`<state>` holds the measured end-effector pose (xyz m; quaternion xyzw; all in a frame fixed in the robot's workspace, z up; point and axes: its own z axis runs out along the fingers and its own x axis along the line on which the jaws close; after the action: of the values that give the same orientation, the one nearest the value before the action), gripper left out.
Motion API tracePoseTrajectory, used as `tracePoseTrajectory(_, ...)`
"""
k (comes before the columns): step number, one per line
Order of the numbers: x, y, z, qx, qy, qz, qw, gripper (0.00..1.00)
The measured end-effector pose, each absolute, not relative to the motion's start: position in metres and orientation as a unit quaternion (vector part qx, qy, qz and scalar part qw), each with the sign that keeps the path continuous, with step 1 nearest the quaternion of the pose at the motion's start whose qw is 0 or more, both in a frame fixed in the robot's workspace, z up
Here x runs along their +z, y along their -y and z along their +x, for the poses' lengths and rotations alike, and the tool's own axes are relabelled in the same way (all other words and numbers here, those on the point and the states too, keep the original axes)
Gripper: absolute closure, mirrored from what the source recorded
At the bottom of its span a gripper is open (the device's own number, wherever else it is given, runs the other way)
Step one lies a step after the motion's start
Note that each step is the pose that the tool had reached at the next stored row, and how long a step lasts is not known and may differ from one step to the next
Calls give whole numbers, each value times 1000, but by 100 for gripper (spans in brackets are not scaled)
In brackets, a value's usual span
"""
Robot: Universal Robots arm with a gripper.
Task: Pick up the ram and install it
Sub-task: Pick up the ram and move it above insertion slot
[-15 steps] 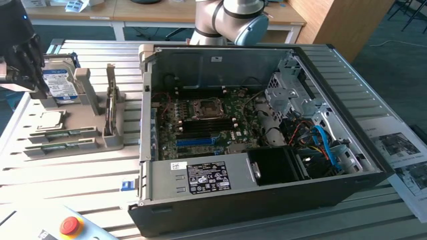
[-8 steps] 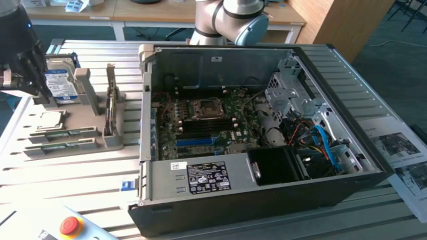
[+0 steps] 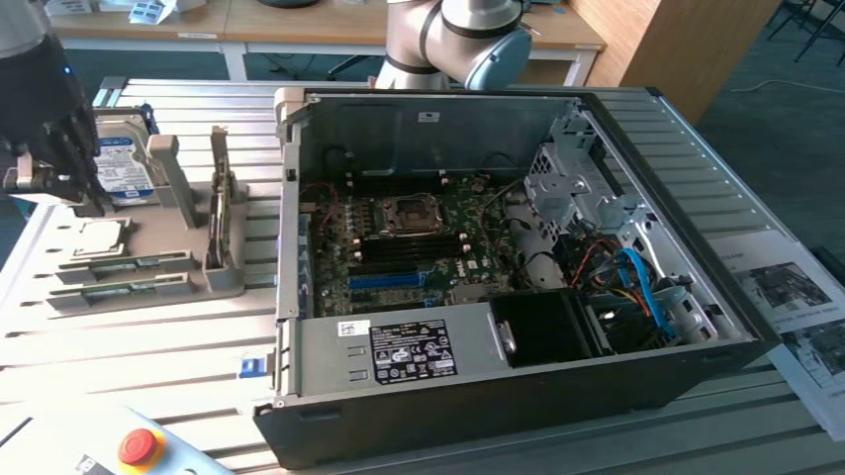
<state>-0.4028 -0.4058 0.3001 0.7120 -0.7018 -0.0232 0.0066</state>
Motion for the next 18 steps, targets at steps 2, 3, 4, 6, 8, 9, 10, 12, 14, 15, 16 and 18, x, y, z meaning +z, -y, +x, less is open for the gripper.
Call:
tracePoseTrajectory(2, 296, 406, -403, -23, 702, 712, 7, 76)
tracePoseTrajectory(3, 295, 407, -403, -23, 702, 712, 7, 76)
tracePoseTrajectory(4, 293, 407, -403, -23, 702, 712, 6, 76)
tracePoseTrajectory(6, 289, 407, -403, -23, 702, 712, 6, 76)
tracePoseTrajectory(8, 285, 408, -403, -23, 702, 712, 6, 76)
tracePoseTrajectory(9, 284, 408, -403, -23, 702, 712, 6, 76)
tracePoseTrajectory(10, 282, 409, -403, -23, 702, 712, 6, 76)
tracePoseTrajectory(12, 278, 409, -403, -23, 702, 712, 6, 76)
tracePoseTrajectory(14, 275, 410, -403, -23, 702, 712, 6, 76)
tracePoseTrajectory(15, 273, 410, -403, -23, 702, 712, 6, 76)
tracePoseTrajectory(16, 271, 410, -403, -23, 702, 712, 6, 76)
tracePoseTrajectory(18, 267, 411, -403, -23, 702, 712, 6, 76)
